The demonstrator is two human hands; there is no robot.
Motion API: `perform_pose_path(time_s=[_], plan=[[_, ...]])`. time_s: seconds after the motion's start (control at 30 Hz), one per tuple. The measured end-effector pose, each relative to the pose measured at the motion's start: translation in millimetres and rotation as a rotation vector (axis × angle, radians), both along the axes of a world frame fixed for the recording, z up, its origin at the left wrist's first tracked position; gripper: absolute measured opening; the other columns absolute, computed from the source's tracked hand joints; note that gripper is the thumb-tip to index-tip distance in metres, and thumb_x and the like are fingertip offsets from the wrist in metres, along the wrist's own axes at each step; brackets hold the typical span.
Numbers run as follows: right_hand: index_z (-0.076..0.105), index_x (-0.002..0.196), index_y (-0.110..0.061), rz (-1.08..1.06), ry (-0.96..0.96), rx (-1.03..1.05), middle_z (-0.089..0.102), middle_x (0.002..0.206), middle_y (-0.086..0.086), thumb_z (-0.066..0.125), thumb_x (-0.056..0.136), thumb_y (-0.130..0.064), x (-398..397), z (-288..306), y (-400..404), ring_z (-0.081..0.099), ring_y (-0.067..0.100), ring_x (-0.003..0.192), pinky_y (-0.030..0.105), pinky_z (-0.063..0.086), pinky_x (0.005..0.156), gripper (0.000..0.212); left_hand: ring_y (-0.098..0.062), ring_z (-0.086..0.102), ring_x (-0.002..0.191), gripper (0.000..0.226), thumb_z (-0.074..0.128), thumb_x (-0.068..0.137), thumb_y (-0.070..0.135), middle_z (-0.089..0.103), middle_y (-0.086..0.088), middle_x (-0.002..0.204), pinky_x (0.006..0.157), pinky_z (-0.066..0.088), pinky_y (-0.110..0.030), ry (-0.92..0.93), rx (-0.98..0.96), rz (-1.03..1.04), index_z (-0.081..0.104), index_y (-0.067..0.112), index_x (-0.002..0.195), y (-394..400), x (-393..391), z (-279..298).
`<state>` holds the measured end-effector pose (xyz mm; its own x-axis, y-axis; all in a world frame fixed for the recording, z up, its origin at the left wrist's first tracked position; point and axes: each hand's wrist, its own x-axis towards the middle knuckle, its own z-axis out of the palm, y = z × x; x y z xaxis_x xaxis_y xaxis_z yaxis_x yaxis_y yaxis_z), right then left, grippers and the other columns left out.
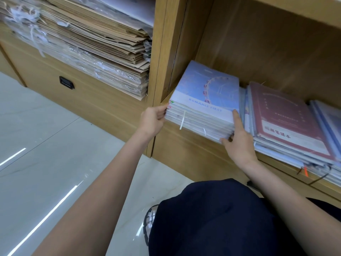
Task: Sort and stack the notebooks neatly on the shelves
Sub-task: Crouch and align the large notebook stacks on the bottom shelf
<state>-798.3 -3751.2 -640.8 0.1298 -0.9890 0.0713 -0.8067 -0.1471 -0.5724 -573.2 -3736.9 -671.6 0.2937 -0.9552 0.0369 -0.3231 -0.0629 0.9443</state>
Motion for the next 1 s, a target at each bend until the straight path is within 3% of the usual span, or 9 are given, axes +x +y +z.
perform_pose_path(time_s=[0.1,0.2,0.33,0.47,0.73,0.9,1.0], plan=[[0.003,0.151,-0.027,-0.019,-0.056,0.012,0.059,0.087,0.022,0.06,0.088,0.0,0,0,1,0.059,0.033,0.09,0.019,0.039,0.065,0.089,-0.017,0.054,0.119,0.045,0.053,0.088,-0.008,0.058,-0.009,0.128,0.097,0.038,-0.016,-0.002,-0.018,-0.008,0.05,0.004,0.131,-4,4,1],[0.001,0.151,-0.025,-0.03,-0.072,0.007,0.061,0.096,0.023,0.058,0.088,0.003,0,-3,4,0.059,0.034,0.096,0.018,0.039,0.066,0.09,-0.015,0.055,0.117,0.042,0.053,0.089,-0.006,0.06,-0.008,0.126,0.102,0.039,-0.022,-0.011,-0.015,-0.006,0.053,0.005,0.129,-7,5,0],[0.001,0.151,-0.024,-0.032,-0.045,-0.021,0.049,0.071,0.003,0.058,0.088,0.003,0,-7,4,0.052,0.023,0.07,0.007,0.039,0.049,0.089,-0.014,0.056,0.116,0.04,0.054,0.088,-0.006,0.062,-0.007,0.123,0.103,0.038,-0.023,-0.031,-0.007,0.038,0.056,0.006,0.127,-12,4,-3],[0.001,0.151,-0.022,-0.022,-0.03,-0.043,0.046,0.067,0.002,0.059,0.087,0.003,-1,-10,3,0.045,0.015,0.06,0.01,0.039,0.047,0.09,-0.014,0.057,0.115,0.039,0.055,0.088,-0.006,0.063,-0.008,0.121,0.094,0.034,-0.011,-0.081,-0.022,0.064,0.057,0.005,0.125,-13,3,-3],[0.004,0.151,-0.023,-0.046,-0.013,-0.062,0.044,0.065,0.001,0.061,0.086,0.004,3,-12,4,0.045,0.012,0.057,0.021,0.036,0.057,0.09,-0.016,0.057,0.116,0.038,0.054,0.089,-0.004,0.062,-0.01,0.123,0.096,0.036,-0.015,-0.115,-0.029,0.081,0.056,0.005,0.126,-12,1,-3],[0.006,0.151,-0.024,-0.062,0.002,-0.064,0.044,0.064,0.0,0.061,0.086,0.003,4,-7,3,0.044,0.009,0.056,0.02,0.036,0.054,0.089,-0.018,0.055,0.118,0.045,0.052,0.089,-0.006,0.056,-0.013,0.13,0.098,0.038,-0.017,0.092,-0.009,0.187,0.047,0.002,0.133,5,-15,-9],[0.005,0.151,-0.026,-0.072,0.023,-0.066,0.044,0.066,0.001,0.061,0.086,0.003,6,-8,2,0.044,0.011,0.058,0.026,0.041,0.064,0.091,-0.017,0.055,0.119,0.05,0.045,0.089,-0.009,0.057,-0.009,0.13,0.097,0.038,-0.016,0.088,-0.017,0.27,0.046,0.007,0.136,22,-29,-22]])
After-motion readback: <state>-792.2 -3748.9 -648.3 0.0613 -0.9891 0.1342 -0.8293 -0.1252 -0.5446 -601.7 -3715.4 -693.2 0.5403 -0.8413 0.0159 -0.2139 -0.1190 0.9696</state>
